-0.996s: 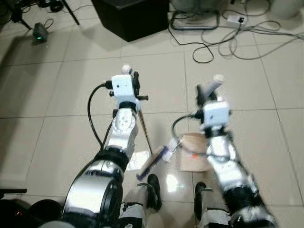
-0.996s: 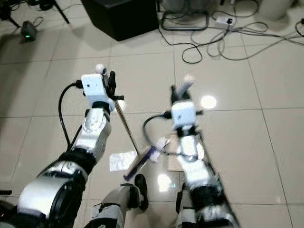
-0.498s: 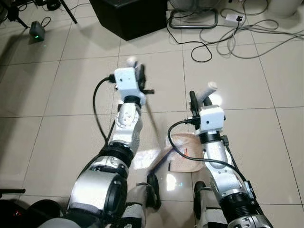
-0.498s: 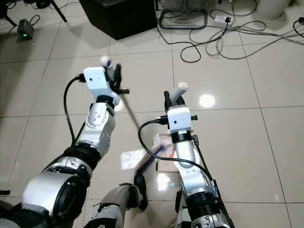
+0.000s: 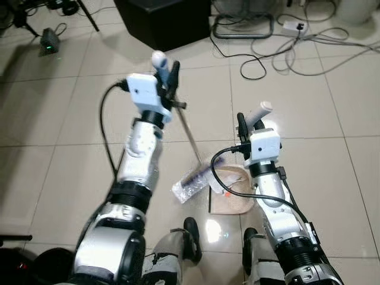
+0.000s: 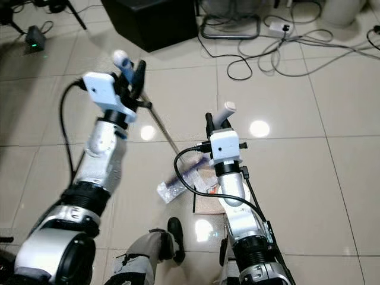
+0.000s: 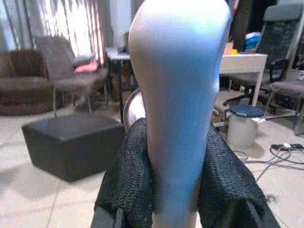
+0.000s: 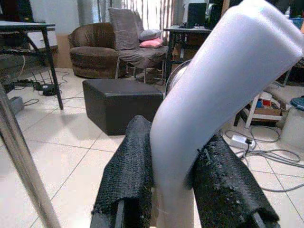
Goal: Sweep floor
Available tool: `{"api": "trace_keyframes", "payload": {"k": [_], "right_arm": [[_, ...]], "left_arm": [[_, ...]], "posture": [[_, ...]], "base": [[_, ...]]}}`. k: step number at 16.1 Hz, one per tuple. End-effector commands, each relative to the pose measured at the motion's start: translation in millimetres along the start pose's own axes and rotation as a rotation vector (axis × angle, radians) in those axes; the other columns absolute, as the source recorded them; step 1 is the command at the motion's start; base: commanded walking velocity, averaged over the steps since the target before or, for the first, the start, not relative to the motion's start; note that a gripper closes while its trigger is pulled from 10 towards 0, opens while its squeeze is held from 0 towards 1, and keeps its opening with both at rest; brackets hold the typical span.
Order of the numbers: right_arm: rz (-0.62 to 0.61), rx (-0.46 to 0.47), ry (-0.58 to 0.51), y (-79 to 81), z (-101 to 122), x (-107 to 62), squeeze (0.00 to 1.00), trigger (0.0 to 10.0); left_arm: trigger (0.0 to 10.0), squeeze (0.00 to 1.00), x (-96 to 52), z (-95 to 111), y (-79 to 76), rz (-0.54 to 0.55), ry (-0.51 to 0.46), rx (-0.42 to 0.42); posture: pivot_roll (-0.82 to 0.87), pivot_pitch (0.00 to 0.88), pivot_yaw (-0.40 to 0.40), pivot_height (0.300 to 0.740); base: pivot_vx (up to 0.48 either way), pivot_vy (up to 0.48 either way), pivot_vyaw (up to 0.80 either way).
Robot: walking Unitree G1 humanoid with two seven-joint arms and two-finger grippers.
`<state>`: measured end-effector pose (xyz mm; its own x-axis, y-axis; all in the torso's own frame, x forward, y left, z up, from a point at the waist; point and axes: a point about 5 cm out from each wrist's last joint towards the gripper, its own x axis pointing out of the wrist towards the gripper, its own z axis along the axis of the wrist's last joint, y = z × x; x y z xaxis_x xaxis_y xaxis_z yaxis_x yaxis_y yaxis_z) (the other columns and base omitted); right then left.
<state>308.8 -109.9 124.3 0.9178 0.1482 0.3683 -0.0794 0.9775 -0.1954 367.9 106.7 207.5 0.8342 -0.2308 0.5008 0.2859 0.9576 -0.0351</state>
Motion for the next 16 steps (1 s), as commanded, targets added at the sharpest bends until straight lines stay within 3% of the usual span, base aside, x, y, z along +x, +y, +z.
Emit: {"api": "trace_keyframes", "payload": {"k": [1,7,8,10,12,13,15,16], "right_arm": [[0.011,0.018,0.042,2.7,-7.0,-4.9,0.0,10.0],[-0.099,0.047,0.04,-30.6,-4.6,-11.1,0.0,10.0],[-0.172,0.08,0.04,-46.8,-0.3,-17.8,0.0,10.0],[-0.21,0.095,0.037,-57.5,5.1,-21.9,0.0,10.0],[-0.236,0.12,0.038,-68.2,13.2,-22.1,0.0,10.0],[-0.249,0.131,0.029,-80.8,28.6,-19.2,0.0,10.0],[-0.247,0.131,0.013,-90.1,43.9,-15.2,0.0,10.0],[-0.233,0.135,0.002,-96.4,58.8,-10.2,0.0,10.0]], "left_arm": [[10.0,0.0,2.3,11.3,7.4,-0.014,-0.043,0.027],[10.0,0.0,11.3,30.1,44.4,0.042,-0.041,0.13],[10.0,0.0,7.7,22.5,56.8,0.076,0.053,0.147],[10.0,0.0,1.8,14.4,65.7,0.109,0.132,0.147],[10.0,0.0,-8.8,5.9,72.3,0.142,0.199,0.142],[10.0,0.0,-24.1,-0.8,75.0,0.14,0.263,0.131],[10.0,0.0,-38.1,-6.4,73.0,0.123,0.323,0.11],[10.0,0.0,-53.6,-10.3,69.2,0.104,0.356,0.11]], "posture": [[0.05,0.248,0.156,0.74],[0.03,0.188,0.146,0.74],[0.01,0.143,0.143,0.74],[0.0,0.124,0.144,0.74],[-0.01,0.101,0.14,0.74],[-0.03,0.069,0.128,0.74],[-0.03,0.06,0.121,0.74],[-0.04,0.046,0.11,0.74]], "base": [[0.0,0.0,0.0],[0.0,0.0,0.0],[0.0,0.0,0.0],[0.0,0.0,0.0],[0.0,0.0,0.0],[0.0,0.0,0.0],[0.0,0.0,0.0],[0.0,0.0,0.0]]}}
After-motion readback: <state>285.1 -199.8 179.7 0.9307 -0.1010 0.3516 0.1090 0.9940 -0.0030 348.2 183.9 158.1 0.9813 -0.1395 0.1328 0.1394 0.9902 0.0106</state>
